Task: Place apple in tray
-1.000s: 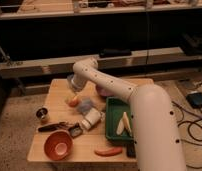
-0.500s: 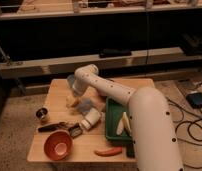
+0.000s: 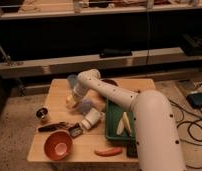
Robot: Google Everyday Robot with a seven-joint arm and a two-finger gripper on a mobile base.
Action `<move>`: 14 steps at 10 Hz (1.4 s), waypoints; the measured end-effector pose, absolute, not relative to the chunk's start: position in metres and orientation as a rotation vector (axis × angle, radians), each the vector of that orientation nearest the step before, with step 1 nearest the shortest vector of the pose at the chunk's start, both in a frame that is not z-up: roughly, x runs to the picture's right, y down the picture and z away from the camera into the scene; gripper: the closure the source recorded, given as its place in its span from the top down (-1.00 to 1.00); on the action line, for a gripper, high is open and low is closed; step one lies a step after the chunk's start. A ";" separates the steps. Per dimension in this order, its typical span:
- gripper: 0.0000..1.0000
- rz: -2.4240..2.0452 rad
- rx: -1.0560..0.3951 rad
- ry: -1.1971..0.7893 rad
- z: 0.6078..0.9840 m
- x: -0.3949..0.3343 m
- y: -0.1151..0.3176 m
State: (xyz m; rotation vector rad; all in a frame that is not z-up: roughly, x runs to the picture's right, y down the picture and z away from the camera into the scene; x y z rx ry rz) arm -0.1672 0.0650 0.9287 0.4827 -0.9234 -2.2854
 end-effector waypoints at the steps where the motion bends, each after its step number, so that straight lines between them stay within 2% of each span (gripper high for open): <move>1: -0.22 -2.265 0.511 -0.935 0.927 -0.169 0.062; 4: -0.87 -2.293 0.505 -1.006 0.923 -0.182 0.074; 5: -0.96 -2.296 0.501 -1.011 0.922 -0.181 0.075; 9: -1.00 -2.282 0.523 -0.982 0.901 -0.163 0.036; 11: -1.00 -2.273 0.511 -0.937 0.868 -0.125 -0.010; 14: -1.00 -2.259 0.449 -0.908 0.836 -0.051 -0.044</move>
